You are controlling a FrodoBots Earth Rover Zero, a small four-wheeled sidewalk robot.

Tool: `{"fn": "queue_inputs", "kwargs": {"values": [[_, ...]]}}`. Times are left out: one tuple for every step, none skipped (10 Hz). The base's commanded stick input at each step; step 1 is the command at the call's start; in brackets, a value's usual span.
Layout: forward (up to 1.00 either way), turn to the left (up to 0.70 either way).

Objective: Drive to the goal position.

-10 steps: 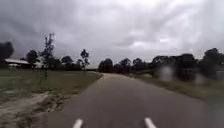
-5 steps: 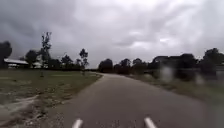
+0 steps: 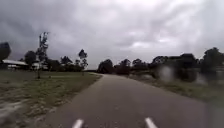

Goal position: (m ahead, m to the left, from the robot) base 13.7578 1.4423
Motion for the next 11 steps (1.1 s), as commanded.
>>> {"fn": "queue_inputs", "kwargs": {"values": [[0.84,0.03],[0.84,0.03],[0.84,0.03],[0.84,0.03],[0.84,0.03],[0.84,0.03],[0.84,0.03],[0.84,0.03],[0.84,0.03],[0.84,0.03],[0.84,0.03]]}}
